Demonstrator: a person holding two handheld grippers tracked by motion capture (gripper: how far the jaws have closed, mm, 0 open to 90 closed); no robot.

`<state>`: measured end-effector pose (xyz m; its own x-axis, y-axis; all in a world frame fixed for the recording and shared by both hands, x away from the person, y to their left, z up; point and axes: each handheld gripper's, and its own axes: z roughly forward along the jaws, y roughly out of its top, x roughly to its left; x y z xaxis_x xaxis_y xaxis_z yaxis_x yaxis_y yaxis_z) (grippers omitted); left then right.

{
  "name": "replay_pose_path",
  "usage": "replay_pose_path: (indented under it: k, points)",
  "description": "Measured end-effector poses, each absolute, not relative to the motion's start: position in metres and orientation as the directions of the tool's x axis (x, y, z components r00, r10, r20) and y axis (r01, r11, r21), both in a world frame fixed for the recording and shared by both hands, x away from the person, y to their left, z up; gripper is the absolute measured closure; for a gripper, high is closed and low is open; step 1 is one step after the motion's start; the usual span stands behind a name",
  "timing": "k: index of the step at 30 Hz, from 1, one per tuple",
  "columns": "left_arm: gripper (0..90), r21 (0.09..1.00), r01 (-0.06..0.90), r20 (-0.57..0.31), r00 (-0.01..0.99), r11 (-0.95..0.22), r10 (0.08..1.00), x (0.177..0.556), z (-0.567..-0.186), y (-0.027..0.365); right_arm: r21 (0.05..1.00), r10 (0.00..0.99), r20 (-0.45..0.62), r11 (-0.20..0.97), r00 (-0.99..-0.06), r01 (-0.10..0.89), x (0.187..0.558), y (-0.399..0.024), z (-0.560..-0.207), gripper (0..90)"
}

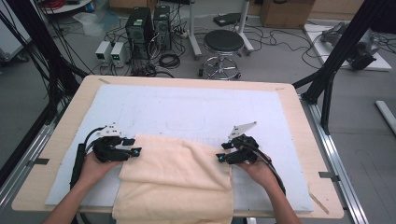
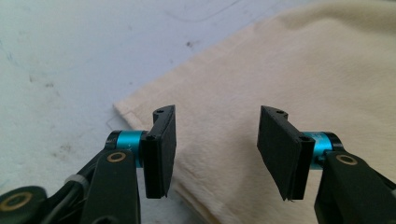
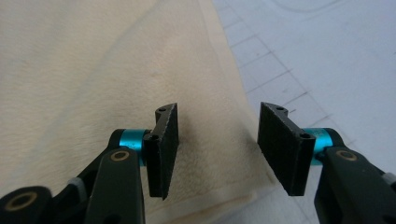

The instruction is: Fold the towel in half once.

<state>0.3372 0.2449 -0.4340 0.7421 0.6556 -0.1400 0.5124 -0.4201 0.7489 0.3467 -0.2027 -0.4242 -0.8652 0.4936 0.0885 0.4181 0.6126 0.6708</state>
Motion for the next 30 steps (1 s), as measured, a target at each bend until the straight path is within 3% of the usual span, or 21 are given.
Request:
replay_pose_path:
  k: [4,6,19,24,30]
  points:
    - [72.5,0.755,0.509,-0.165,0.757,-0.413,0.632,0.339,-0.436,0.245,0.661,0.463,0.152,0.609,-0.873,0.438,0.353,-0.200,-0.432,68.3]
    - [78.4,0.760,0.491,-0.142,0.765,-0.426,0.628,0.338,-0.434,0.245,0.668,0.452,0.147,0.611,-0.880,0.425,0.352,-0.202,-0.428,75.8]
    - [78.8,0.806,0.469,-0.151,0.754,-0.362,0.640,0.333,-0.424,0.251,0.718,0.473,0.147,0.554,-0.869,0.422,0.352,-0.206,-0.415,77.0]
    - [63.4,0.781,0.500,-0.155,0.735,-0.374,0.660,0.338,-0.430,0.248,0.703,0.487,0.164,0.552,-0.858,0.448,0.357,-0.204,-0.420,75.8]
    - [77.4,0.782,0.485,-0.143,0.750,-0.391,0.646,0.338,-0.431,0.244,0.716,0.490,0.168,0.536,-0.856,0.447,0.361,-0.203,-0.421,78.1]
